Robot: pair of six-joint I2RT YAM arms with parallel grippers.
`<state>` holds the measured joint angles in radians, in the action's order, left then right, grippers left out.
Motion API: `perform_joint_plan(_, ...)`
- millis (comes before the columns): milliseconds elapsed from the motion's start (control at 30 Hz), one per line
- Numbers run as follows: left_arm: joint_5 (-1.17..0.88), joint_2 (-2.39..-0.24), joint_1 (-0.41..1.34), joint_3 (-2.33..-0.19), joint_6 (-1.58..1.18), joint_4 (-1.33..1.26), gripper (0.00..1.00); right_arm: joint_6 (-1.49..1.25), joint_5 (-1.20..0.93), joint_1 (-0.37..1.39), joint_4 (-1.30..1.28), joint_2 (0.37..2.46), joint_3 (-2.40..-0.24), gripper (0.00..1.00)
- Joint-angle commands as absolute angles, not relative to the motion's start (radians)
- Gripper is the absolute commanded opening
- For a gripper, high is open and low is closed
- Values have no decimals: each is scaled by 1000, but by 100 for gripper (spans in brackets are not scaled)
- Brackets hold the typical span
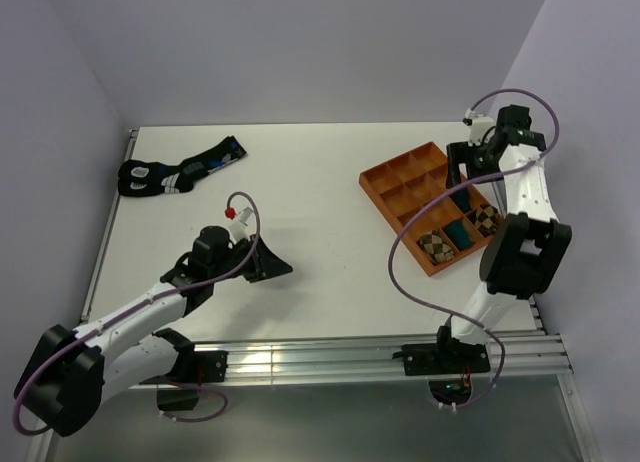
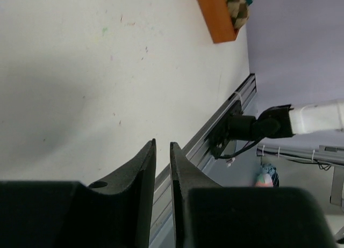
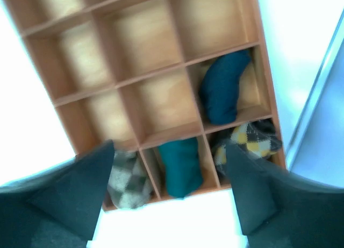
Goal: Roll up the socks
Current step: Reset both arms
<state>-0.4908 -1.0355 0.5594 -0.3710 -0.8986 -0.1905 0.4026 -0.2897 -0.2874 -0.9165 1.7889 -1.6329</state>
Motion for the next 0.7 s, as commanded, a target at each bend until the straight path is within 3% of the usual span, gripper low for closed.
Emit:
perform_joint_plan(0,-413,-956,558,-465,-877,-81,22,443,-419,-270,-946,1611,-1559,96)
perform_joint_plan(267,-284,-809,580,-502,-923,57,23,456,-551,-138,-927,1288,-1341,100)
perform_joint_plan(467,-212,-767,592,-518,-913,112,23,364,-687,90,-806,1087,-1223,100)
perform_joint_plan(667,-199,-764,600,-534,-940,117,22,273,-660,322,-719,1040,-1186,100)
